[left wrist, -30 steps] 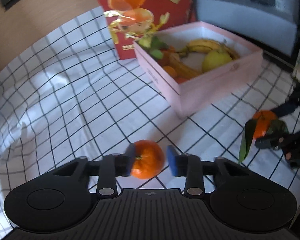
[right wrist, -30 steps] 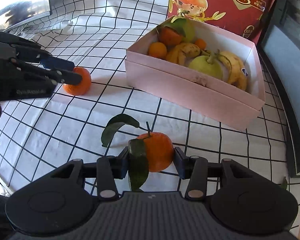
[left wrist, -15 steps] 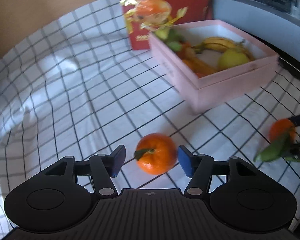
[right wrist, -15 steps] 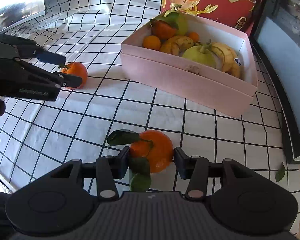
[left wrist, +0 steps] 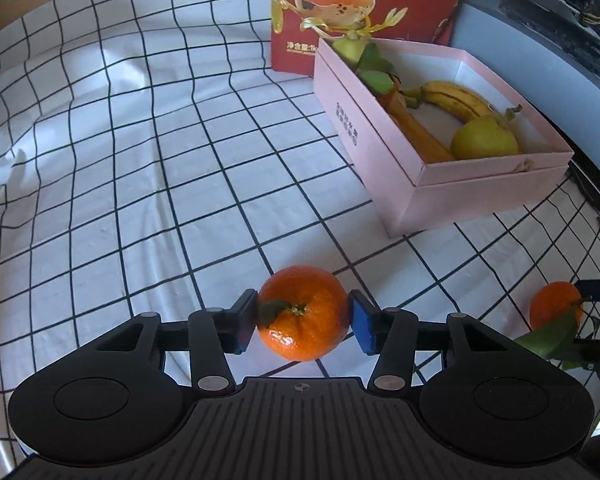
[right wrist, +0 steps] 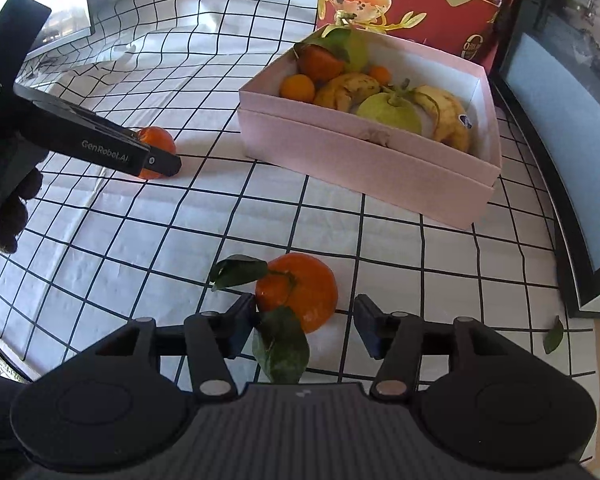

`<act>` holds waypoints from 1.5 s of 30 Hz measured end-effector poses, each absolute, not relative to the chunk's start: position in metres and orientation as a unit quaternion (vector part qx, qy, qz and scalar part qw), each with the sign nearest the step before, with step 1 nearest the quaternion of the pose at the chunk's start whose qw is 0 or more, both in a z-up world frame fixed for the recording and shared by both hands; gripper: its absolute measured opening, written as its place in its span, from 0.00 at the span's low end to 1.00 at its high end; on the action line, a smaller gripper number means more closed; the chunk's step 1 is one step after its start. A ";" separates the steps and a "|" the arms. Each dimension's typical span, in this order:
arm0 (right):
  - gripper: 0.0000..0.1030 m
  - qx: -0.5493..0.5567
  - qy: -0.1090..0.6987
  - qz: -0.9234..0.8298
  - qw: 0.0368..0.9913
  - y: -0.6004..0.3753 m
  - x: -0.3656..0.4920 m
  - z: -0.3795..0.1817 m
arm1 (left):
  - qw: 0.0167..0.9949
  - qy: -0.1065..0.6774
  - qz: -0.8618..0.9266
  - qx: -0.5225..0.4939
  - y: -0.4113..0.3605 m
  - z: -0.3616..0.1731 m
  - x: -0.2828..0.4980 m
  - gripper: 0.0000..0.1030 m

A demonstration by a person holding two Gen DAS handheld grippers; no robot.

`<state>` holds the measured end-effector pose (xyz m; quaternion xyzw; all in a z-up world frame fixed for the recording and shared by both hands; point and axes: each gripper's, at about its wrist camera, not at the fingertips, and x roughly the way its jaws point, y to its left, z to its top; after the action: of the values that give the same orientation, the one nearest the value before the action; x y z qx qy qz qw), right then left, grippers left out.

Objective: Organize fruits
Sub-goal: 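Lift both mandarins and carry them toward the pink box, then lower both mandarins into the pink box and open both grippers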

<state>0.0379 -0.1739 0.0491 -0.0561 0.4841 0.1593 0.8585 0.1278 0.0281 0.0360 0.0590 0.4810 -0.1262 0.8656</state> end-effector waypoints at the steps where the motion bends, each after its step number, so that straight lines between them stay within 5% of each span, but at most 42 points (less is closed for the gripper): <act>1: 0.53 -0.054 0.483 0.159 0.859 -0.174 0.038 0.049 | 0.864 0.483 -0.129 0.057 0.028 0.036 0.127 0.52; 29: 0.56 -0.049 0.478 0.179 0.858 -0.166 0.046 0.043 | 0.832 0.513 -0.209 0.028 -0.014 0.061 0.059 0.52; 32: 0.45 -0.036 0.481 0.178 0.858 -0.169 0.047 0.041 | 0.832 0.513 -0.210 0.032 -0.014 0.062 0.061 0.52; 36: 0.43 -0.031 0.483 0.175 0.858 -0.173 0.047 0.044 | 0.833 0.509 -0.215 0.036 -0.017 0.065 0.063 0.52; 45: 0.43 0.038 0.337 0.153 0.928 -0.229 0.068 0.159 | 0.886 0.402 -0.226 0.039 -0.028 0.143 0.121 0.52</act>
<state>0.0676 -0.2290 0.1588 0.0384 0.3366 0.1532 0.9283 0.1215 -0.0275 0.1430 0.0394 0.4020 -0.2263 0.8863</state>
